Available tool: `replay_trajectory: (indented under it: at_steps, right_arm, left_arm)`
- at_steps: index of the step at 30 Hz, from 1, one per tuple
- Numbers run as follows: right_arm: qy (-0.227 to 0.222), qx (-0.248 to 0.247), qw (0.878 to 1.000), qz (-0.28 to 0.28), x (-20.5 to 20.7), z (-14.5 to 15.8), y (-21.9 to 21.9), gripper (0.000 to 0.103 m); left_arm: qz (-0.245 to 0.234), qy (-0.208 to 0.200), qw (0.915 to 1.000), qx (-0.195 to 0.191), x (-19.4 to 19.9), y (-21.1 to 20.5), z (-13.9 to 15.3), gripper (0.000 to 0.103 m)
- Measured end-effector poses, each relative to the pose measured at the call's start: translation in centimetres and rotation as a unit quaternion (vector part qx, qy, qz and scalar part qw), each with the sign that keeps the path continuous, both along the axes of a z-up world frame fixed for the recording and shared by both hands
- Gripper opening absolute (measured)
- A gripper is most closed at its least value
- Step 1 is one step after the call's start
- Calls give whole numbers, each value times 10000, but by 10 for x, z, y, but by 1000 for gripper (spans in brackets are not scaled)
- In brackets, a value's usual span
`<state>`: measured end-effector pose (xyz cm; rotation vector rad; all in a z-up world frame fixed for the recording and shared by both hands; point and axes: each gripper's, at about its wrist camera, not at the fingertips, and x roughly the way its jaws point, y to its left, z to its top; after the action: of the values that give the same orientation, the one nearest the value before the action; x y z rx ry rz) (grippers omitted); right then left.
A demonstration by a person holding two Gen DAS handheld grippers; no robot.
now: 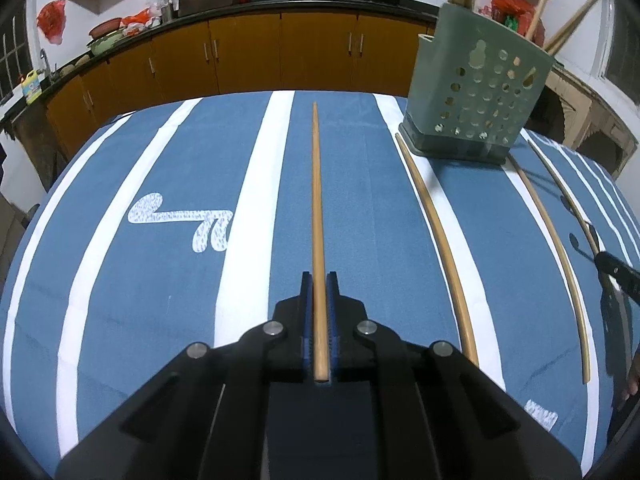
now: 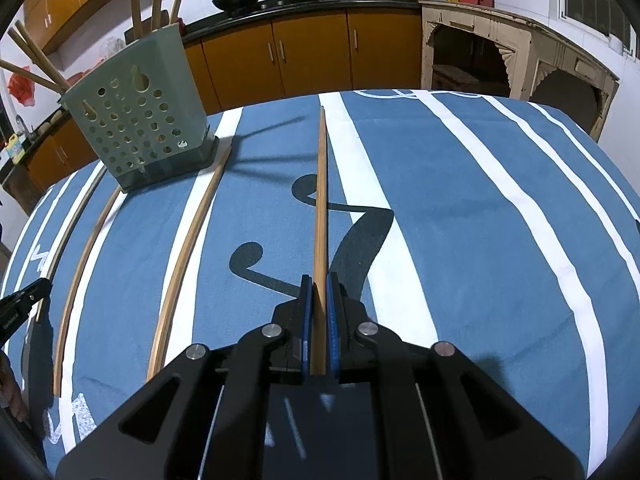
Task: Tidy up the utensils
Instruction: 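Lift both held chopsticks upright and carry them over the green holder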
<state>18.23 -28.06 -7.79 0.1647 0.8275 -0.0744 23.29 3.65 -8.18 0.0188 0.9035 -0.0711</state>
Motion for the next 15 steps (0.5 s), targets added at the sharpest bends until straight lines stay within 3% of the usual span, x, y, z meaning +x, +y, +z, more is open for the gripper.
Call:
replay_trajectory:
  at_steps: [6,15]
  right_arm:
    - [-435,-28,9990,48,-14,23,-3,8]
    - [-1099,30,9939,-33,-26,63,-14,8]
  left_arm:
    - [-51,95,9999,-116,-7,6,5,8]
    - [-124,-406,9989,-219,-23,15,45,8]
